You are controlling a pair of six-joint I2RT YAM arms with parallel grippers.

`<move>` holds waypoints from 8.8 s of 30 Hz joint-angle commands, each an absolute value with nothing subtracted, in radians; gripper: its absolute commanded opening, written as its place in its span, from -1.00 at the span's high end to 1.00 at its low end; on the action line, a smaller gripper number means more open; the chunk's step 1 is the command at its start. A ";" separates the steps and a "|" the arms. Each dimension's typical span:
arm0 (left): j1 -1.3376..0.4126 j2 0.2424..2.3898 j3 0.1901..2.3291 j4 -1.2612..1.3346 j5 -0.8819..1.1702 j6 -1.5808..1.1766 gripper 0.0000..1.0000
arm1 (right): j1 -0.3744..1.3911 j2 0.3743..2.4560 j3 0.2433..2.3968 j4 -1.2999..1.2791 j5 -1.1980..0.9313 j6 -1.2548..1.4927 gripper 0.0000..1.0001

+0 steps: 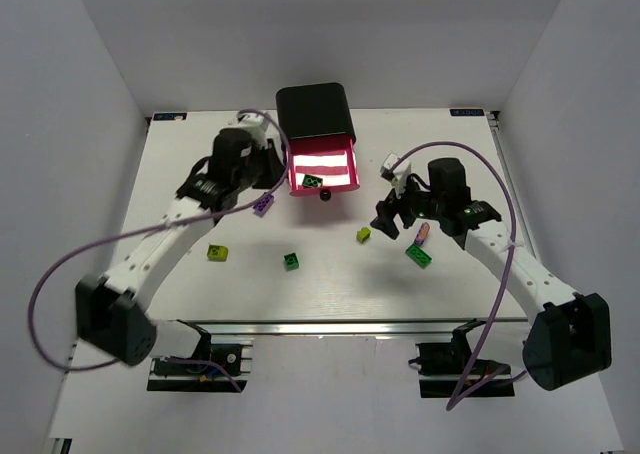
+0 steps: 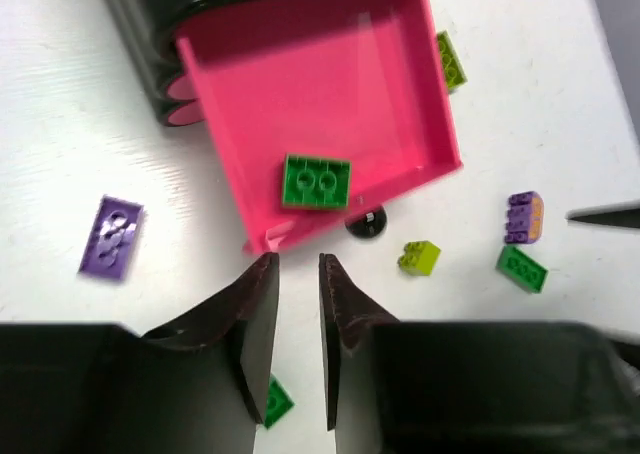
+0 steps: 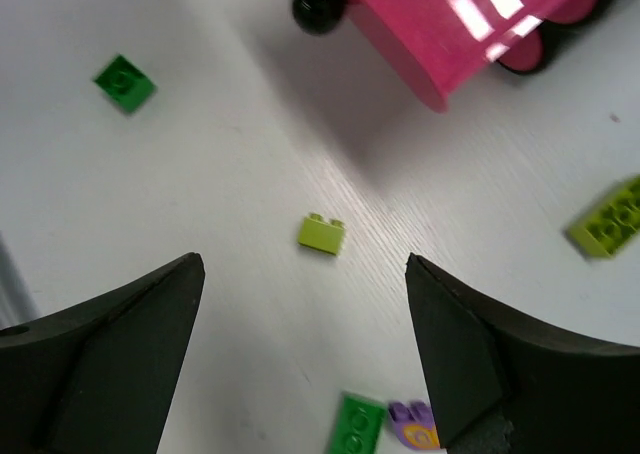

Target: Sort the legos into containers by color

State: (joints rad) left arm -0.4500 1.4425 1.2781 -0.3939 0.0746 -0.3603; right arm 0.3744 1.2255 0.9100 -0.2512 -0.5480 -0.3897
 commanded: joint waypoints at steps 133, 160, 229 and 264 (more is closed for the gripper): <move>-0.926 1.421 0.772 -0.318 -0.419 -0.842 1.00 | 0.400 1.080 0.979 -0.195 -0.615 -0.086 -0.23; -0.755 1.746 1.643 -0.486 -0.617 -0.446 1.00 | 0.394 1.078 0.968 -0.195 -0.611 -0.112 -0.16; 0.118 2.048 1.536 -0.542 -0.100 -0.607 -0.36 | 0.371 1.198 0.985 -0.238 -0.618 -0.170 -0.36; -0.093 1.649 1.431 -0.361 0.526 -0.535 0.95 | 0.371 1.175 0.985 -0.245 -0.631 -0.166 -0.35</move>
State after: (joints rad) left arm -0.0299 1.6207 1.4071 -0.3706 0.3977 -0.5358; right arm 0.3733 1.1862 0.9657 -0.2405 -0.6170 -0.1608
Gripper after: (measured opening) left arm 0.452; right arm 0.676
